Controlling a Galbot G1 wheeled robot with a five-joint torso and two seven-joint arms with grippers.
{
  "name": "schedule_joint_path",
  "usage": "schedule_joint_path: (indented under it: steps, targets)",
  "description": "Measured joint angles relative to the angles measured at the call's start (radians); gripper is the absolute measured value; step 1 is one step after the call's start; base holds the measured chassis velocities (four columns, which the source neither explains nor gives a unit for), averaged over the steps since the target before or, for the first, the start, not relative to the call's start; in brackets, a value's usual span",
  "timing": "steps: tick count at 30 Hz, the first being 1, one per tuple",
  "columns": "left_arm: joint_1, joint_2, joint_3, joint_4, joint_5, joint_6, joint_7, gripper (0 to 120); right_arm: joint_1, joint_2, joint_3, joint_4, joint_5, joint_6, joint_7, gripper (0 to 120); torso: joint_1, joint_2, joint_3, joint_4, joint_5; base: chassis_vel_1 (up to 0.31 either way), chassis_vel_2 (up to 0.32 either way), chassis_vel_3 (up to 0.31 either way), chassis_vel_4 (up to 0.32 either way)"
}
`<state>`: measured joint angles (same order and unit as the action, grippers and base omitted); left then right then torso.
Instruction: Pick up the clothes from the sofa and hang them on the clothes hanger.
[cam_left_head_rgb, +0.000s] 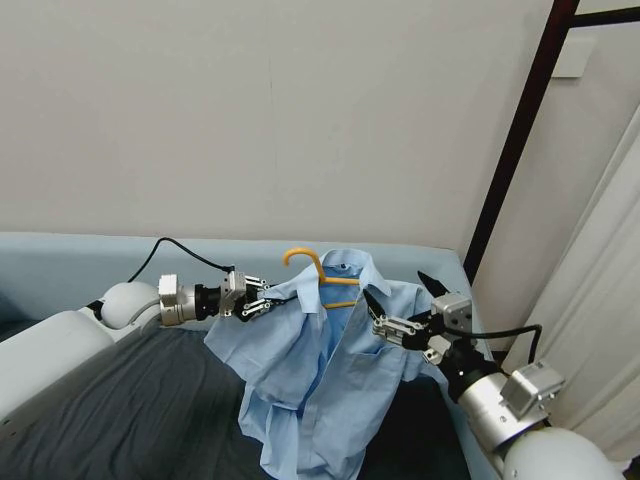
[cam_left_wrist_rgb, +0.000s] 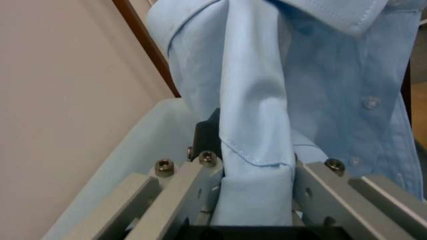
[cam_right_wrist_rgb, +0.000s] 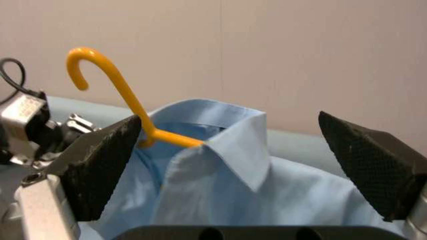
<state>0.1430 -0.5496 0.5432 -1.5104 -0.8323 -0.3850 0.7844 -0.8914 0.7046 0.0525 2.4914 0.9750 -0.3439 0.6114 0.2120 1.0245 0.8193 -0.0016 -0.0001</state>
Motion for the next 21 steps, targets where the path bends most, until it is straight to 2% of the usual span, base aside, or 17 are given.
schedule_joint_path:
  steps: [3,7,19,21]
  targets:
    - [0.013,-0.008,-0.002,0.002,0.021,-0.003,-0.003,6,0.114,0.020,-0.048,-0.013,0.137,-0.052,0.080,100,0.000,0.000,0.000,0.0004,-0.0001,0.000,0.000,0.000,0.000]
    - [0.019,-0.015,-0.003,-0.001,0.028,-0.003,-0.007,6,0.178,0.043,-0.088,-0.041,0.204,-0.095,0.127,100,0.000,0.000,0.000,0.0002,0.0000,0.000,0.000,0.000,0.000]
    - [0.010,-0.006,-0.002,0.001,0.023,-0.004,-0.007,6,0.175,0.051,-0.129,-0.069,0.192,-0.158,0.156,98,0.000,0.000,0.000,0.0000,0.0001,0.000,0.000,0.000,0.000]
    - [0.014,-0.005,-0.003,0.001,0.023,-0.004,-0.006,6,0.183,0.048,-0.132,-0.068,0.193,-0.158,0.160,90,0.000,0.000,0.000,0.0001,0.0000,0.000,0.000,0.000,0.000]
